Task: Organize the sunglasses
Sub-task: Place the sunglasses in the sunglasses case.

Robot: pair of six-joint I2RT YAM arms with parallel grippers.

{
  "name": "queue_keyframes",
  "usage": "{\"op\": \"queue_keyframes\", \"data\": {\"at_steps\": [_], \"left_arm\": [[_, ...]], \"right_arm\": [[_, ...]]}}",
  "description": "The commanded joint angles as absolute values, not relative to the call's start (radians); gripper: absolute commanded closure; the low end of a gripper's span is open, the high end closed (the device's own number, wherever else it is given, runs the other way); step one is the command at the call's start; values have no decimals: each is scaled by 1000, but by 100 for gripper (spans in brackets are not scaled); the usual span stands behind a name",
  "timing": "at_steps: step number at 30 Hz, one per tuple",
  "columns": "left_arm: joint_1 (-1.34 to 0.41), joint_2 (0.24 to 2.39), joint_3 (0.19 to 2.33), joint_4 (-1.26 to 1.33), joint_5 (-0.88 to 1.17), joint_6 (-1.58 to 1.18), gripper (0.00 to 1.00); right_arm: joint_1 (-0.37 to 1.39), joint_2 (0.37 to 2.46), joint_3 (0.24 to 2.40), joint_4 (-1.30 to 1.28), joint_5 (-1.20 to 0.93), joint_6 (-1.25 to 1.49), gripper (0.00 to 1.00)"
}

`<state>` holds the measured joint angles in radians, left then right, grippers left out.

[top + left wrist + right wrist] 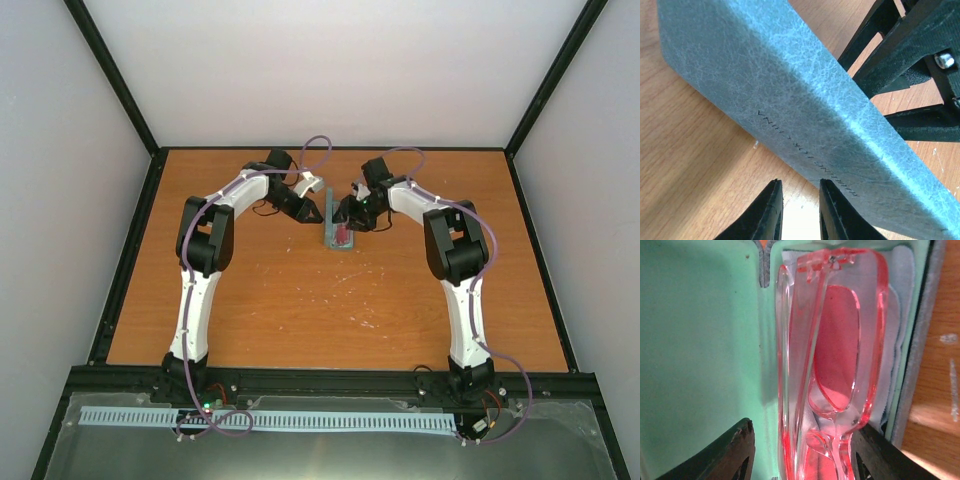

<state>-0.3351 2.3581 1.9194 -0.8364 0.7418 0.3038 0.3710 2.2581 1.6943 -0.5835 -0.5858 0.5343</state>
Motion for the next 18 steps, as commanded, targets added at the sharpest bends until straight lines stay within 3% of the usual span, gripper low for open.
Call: {"op": "queue_keyframes", "data": {"at_steps": [1, 13, 18], "left_arm": [[-344, 2326, 1925, -824, 761, 293, 77], [-344, 2324, 1921, -821, 761, 292, 77], [-344, 2326, 1919, -820, 761, 291, 77]], "right_arm": [[376, 2201, 1723, -624, -528, 517, 47], [376, 2139, 1725, -616, -452, 507, 45], [376, 2087, 1676, -627, -416, 497, 53]]}}
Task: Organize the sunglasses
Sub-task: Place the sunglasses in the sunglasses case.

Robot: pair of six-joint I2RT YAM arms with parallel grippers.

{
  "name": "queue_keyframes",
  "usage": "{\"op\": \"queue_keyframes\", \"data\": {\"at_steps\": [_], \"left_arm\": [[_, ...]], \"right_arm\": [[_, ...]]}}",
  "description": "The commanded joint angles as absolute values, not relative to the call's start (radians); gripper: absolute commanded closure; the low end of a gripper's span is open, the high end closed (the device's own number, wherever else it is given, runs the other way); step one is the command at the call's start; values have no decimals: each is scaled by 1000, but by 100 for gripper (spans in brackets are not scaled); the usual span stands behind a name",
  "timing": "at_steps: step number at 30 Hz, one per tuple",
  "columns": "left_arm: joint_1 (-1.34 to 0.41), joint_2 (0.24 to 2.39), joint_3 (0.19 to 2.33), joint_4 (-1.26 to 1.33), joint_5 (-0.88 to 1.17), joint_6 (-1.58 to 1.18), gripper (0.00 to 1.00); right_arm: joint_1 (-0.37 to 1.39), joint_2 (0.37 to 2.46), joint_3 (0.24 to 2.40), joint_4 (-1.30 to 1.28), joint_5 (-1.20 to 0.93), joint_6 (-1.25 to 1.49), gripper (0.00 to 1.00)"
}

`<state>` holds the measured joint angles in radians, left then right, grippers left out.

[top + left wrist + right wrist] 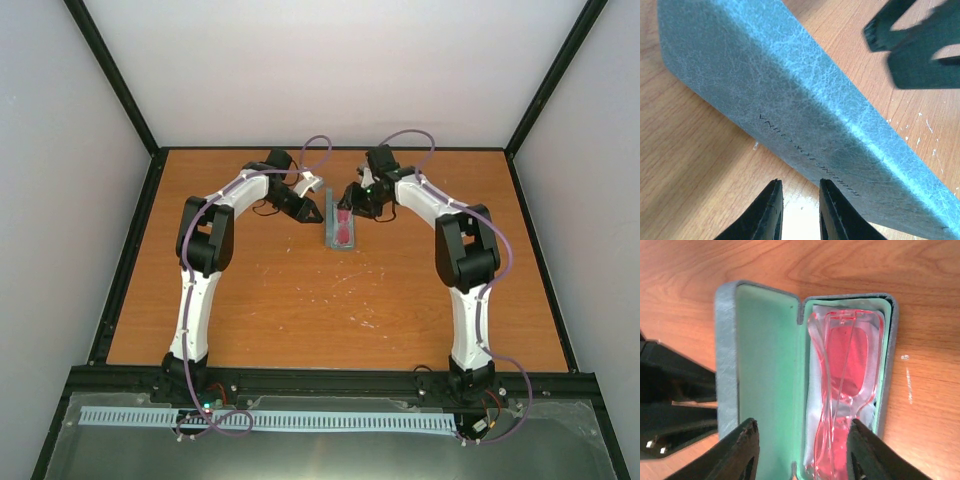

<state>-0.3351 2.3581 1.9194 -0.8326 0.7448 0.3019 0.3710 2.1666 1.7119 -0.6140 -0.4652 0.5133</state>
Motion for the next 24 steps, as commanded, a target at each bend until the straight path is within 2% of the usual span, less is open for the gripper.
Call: {"op": "queue_keyframes", "data": {"at_steps": [1, 3, 7, 15, 24], "left_arm": [[-344, 2326, 1920, -820, 761, 291, 77], [-344, 2324, 1917, -818, 761, 291, 77], [-344, 2324, 1911, -816, 761, 293, 77], [-344, 2312, 1883, -799, 761, 287, 77], [-344, 2290, 1857, -782, 754, 281, 77]], "right_arm": [[376, 2074, 1655, -625, -414, 497, 57], [376, 2053, 1615, -624, -426, 497, 73], [391, 2025, 1529, -614, -481, 480, 96], [435, 2025, 1433, -597, -499, 469, 97], [439, 2086, 1448, -594, -474, 465, 95]]}}
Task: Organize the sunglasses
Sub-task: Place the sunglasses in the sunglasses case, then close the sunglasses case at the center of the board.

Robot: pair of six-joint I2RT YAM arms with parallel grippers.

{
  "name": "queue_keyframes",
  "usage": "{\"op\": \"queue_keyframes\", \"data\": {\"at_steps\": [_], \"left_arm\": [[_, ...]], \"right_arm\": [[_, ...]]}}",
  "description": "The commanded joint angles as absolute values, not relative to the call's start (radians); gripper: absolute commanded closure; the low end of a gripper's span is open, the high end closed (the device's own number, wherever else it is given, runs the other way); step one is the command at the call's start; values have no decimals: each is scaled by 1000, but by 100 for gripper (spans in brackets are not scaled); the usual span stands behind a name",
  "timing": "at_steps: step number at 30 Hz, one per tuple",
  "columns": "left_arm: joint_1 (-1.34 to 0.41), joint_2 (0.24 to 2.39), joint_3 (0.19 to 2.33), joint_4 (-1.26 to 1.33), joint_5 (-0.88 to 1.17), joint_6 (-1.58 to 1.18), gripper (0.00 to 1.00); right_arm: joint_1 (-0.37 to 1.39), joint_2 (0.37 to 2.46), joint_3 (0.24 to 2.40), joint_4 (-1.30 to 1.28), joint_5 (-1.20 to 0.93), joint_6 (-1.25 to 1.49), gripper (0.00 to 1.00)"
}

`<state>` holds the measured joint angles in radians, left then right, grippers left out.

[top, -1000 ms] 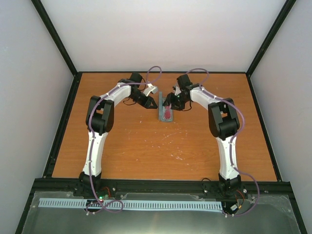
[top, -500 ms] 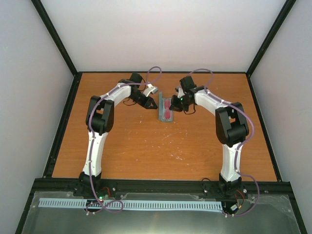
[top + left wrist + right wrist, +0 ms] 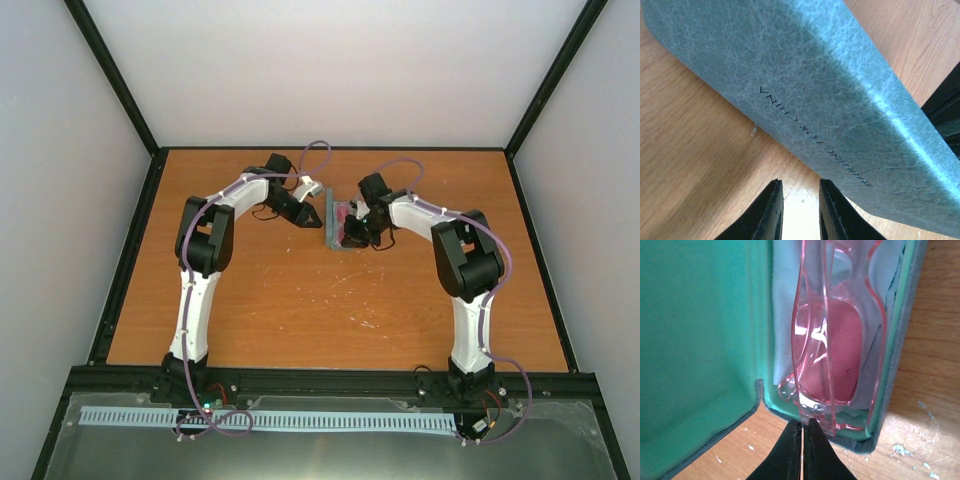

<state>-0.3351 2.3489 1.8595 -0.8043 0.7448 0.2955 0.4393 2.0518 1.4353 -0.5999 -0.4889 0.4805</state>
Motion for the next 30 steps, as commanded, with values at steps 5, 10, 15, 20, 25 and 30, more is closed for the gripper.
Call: {"op": "queue_keyframes", "data": {"at_steps": [5, 10, 15, 20, 25, 30], "left_arm": [[-344, 2290, 1856, -778, 754, 278, 77], [-344, 2285, 1863, -782, 741, 285, 77], [-344, 2284, 1869, -788, 729, 297, 77], [-344, 2291, 1889, -798, 729, 297, 78], [-343, 2292, 1917, -806, 728, 291, 78], [-344, 2295, 1945, -819, 724, 288, 78]], "right_arm": [[439, 2105, 1447, -581, -454, 465, 95], [439, 2052, 1429, -554, -476, 474, 91], [435, 1928, 1422, -574, -476, 473, 80], [386, 1842, 1417, -573, -406, 512, 82], [343, 1912, 1462, -600, -323, 548, 91], [335, 2035, 1523, -592, -341, 552, 95]]}}
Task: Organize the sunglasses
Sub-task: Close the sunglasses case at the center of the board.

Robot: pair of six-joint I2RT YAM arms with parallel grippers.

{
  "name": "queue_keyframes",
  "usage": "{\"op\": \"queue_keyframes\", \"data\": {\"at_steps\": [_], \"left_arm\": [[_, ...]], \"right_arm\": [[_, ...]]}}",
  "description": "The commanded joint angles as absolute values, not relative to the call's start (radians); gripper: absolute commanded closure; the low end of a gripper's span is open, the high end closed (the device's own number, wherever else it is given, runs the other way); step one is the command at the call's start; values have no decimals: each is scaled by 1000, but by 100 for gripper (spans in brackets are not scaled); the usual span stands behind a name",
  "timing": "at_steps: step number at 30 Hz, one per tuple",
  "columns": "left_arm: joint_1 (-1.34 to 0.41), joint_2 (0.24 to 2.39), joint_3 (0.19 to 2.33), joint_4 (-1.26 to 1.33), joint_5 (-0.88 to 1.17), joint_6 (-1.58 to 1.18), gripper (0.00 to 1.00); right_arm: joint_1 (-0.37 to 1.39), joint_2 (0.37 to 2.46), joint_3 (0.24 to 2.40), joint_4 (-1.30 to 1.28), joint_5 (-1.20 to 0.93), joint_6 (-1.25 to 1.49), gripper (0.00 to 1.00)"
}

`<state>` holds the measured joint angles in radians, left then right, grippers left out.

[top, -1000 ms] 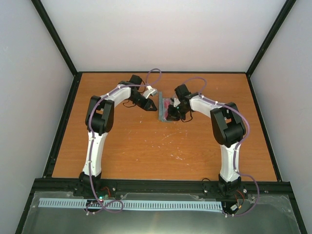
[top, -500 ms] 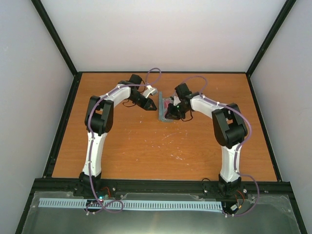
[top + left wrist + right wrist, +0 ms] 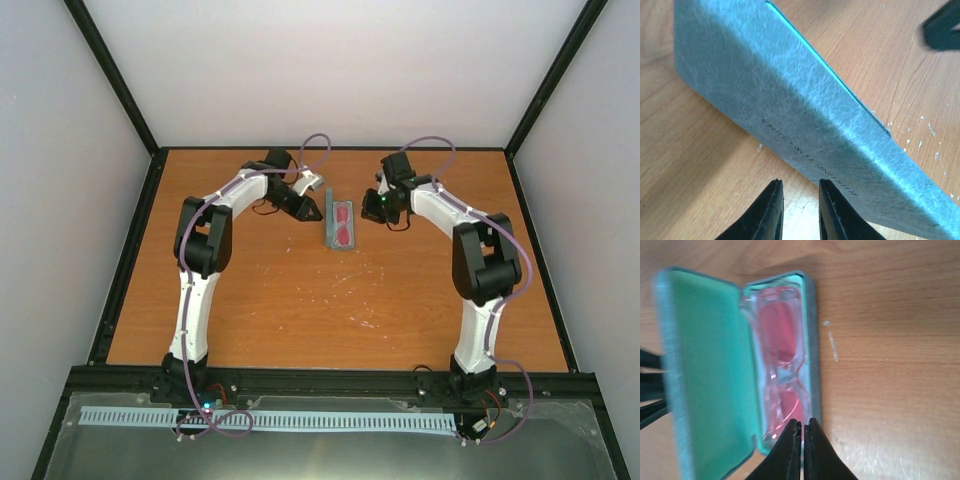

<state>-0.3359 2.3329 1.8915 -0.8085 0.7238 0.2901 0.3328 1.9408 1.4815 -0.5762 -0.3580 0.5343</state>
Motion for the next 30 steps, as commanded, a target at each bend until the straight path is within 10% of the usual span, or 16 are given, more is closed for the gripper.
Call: {"op": "queue_keyframes", "data": {"at_steps": [1, 30], "left_arm": [[-344, 2295, 1945, -818, 725, 286, 78], [-402, 2395, 2014, -821, 723, 273, 78]], "right_arm": [[337, 2056, 1539, -589, -354, 552, 96], [352, 2184, 1536, -518, -431, 536, 97]]}}
